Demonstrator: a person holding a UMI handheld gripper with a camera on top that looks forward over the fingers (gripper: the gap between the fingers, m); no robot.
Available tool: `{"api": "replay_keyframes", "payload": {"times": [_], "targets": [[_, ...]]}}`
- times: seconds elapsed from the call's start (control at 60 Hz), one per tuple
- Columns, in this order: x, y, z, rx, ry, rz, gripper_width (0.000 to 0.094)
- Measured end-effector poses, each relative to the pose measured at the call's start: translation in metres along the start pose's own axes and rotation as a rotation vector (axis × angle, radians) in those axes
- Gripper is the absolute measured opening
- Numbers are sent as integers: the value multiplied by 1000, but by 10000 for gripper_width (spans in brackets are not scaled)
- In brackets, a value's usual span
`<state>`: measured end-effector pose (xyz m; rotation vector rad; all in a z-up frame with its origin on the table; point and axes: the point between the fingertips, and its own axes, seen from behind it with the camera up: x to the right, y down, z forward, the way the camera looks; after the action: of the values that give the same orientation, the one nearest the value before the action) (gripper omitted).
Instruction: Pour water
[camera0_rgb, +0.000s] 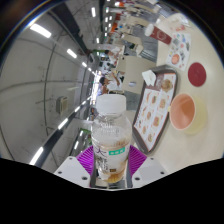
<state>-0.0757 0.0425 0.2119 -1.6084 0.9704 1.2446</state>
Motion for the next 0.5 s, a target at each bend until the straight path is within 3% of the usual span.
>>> {"api": "replay_keyframes", "payload": {"times": [0.133, 0.267, 0.5], "targets": [[17, -15, 9, -8, -69, 386, 403], [48, -16, 18, -18, -64, 624, 402], [63, -9, 12, -53, -23, 623, 403]]}}
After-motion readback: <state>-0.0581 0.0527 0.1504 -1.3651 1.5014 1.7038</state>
